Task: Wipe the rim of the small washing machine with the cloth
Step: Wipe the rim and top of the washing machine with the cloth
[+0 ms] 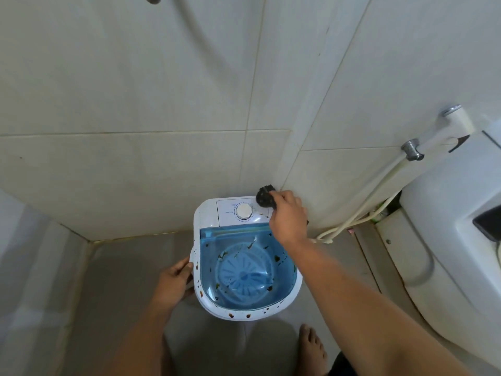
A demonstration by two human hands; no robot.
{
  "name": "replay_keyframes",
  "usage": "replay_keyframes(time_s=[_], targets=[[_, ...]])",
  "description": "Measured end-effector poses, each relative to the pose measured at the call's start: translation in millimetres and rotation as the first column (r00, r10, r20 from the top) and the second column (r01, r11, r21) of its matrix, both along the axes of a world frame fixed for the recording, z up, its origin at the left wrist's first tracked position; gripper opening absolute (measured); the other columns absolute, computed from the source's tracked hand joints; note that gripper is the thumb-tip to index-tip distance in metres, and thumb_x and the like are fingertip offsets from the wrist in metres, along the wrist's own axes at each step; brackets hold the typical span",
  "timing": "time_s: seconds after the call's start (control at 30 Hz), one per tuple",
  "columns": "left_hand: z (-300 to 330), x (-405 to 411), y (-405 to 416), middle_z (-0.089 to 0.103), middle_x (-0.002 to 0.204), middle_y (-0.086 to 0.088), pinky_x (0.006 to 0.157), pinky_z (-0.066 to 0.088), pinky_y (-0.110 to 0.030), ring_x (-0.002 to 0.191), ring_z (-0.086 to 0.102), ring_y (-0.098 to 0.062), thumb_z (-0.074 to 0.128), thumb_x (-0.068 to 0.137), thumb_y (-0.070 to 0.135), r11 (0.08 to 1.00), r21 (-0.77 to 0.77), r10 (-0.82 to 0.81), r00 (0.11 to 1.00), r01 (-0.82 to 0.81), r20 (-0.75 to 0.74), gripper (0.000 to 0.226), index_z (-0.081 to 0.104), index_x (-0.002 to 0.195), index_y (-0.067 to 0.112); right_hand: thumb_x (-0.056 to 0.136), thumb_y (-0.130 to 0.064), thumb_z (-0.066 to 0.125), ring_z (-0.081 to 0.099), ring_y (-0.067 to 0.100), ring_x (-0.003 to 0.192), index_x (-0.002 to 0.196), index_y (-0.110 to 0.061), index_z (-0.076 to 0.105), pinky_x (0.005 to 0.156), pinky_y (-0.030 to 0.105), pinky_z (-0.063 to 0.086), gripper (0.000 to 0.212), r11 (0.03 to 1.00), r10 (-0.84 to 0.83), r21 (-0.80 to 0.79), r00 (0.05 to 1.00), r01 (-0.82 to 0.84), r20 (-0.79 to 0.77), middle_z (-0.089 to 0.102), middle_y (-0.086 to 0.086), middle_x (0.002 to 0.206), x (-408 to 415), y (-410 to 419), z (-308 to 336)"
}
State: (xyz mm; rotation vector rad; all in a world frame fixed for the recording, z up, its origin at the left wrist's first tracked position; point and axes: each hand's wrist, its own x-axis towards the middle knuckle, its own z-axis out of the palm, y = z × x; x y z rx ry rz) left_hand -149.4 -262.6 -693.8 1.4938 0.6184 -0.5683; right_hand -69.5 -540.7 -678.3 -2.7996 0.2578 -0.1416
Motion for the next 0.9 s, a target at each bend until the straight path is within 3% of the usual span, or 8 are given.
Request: replay_keyframes(time_s=[0.13, 0.23, 0.37, 0.47, 0.6, 0.73, 0.8, 0.9], targets=[[-1.2, 1.6, 2.1, 0.072, 0.101, 0.002, 0.075, 0.055, -0.031, 0.089, 0.067, -0.010, 0.049, 0.104, 0.015, 1.000, -0.010, -0.003, 1.000, 0.003, -0.013, 0.034, 0.059, 0.137, 0.015, 0.072, 0.001, 0.063, 0.057, 0.031, 0.100, 0.133, -0.020, 0.061, 0.075, 0.041, 0.043, 0.065, 0.969, 0.206, -0.156, 0.974, -0.190, 0.092, 0.061, 0.003, 0.121, -34.7, 7.6, -15.1], [-0.6, 1.7, 3.5, 0.073, 0.103, 0.001, 0.072, 0.056, -0.029, 0.090, 0.068, -0.011, 0.049, 0.104, 0.014, 1.000, -0.019, -0.005, 1.000, 0.005, -0.009, 0.033, 0.060, 0.135, 0.015, 0.079, -0.004, 0.058, 0.057, 0.027, 0.103, 0.133, -0.023, 0.061, 0.082, 0.042, 0.048, 0.057, 0.925, 0.379, -0.053, 0.925, -0.377, 0.022, 0.061, 0.001, 0.120, -36.5, -17.3, -6.7], [-0.3, 1.9, 3.4, 0.074, 0.106, -0.003, 0.070, 0.056, -0.027, 0.090, 0.069, -0.011, 0.048, 0.104, 0.014, 1.000, -0.016, 0.001, 1.000, -0.001, -0.005, 0.029, 0.063, 0.129, 0.020, 0.093, -0.008, 0.055, 0.056, 0.023, 0.107, 0.138, -0.021, 0.057, 0.093, 0.040, 0.050, 0.047, 0.967, 0.062, 0.242, 0.993, -0.086, 0.105, 0.061, 0.006, 0.119, -8.4, -48.1, 17.6], [-0.5, 1.3, 3.1, 0.073, 0.105, 0.000, 0.070, 0.056, -0.027, 0.091, 0.069, -0.010, 0.049, 0.104, 0.016, 1.000, -0.012, 0.001, 1.000, -0.001, -0.002, 0.027, 0.063, 0.126, 0.026, 0.093, -0.008, 0.052, 0.057, 0.029, 0.107, 0.139, -0.022, 0.055, 0.089, 0.045, 0.052, 0.048, 0.989, -0.042, 0.143, 0.997, 0.034, 0.060, 0.061, 0.008, 0.123, 2.4, -37.4, 16.8], [-6.4, 1.0, 6.6, 0.073, 0.113, -0.004, 0.082, 0.057, -0.035, 0.107, 0.068, -0.021, 0.051, 0.104, 0.019, 1.000, 0.006, -0.017, 1.000, 0.017, -0.005, 0.030, 0.063, 0.130, 0.021, 0.081, -0.003, 0.057, 0.055, 0.031, 0.104, 0.135, -0.020, 0.059, 0.080, 0.046, 0.051, 0.057, 0.986, 0.154, -0.068, 0.987, -0.150, 0.051, 0.061, 0.005, 0.123, -32.8, 7.1, -7.5], [-7.1, 1.3, 6.3, 0.073, 0.114, -0.005, 0.080, 0.057, -0.033, 0.099, 0.069, -0.015, 0.050, 0.104, 0.018, 1.000, -0.011, -0.018, 1.000, 0.018, -0.002, 0.032, 0.062, 0.133, 0.020, 0.075, -0.001, 0.066, 0.058, 0.031, 0.099, 0.134, -0.019, 0.061, 0.074, 0.043, 0.051, 0.062, 0.877, 0.442, -0.248, 0.894, -0.412, 0.076, 0.061, 0.006, 0.121, -45.9, -13.9, -13.8], [-6.5, 0.7, 5.8, 0.073, 0.114, -0.005, 0.083, 0.056, -0.034, 0.098, 0.069, -0.014, 0.050, 0.104, 0.018, 1.000, -0.020, -0.005, 1.000, 0.005, 0.001, 0.032, 0.062, 0.134, 0.020, 0.080, -0.002, 0.063, 0.057, 0.033, 0.099, 0.136, -0.020, 0.060, 0.077, 0.045, 0.051, 0.058, 0.929, 0.311, -0.229, 0.949, -0.292, 0.050, 0.061, 0.007, 0.122, -32.6, -26.4, -8.0], [-8.2, -1.4, 5.8, 0.074, 0.110, -0.002, 0.087, 0.056, -0.037, 0.099, 0.069, -0.014, 0.051, 0.103, 0.019, 0.999, -0.025, 0.023, 1.000, -0.023, -0.015, 0.033, 0.062, 0.134, 0.020, 0.090, -0.006, 0.053, 0.055, 0.035, 0.104, 0.140, -0.019, 0.055, 0.086, 0.050, 0.051, 0.052, 1.000, 0.014, 0.000, 1.000, -0.014, 0.015, 0.060, 0.010, 0.125, -12.2, -14.9, 5.6]])
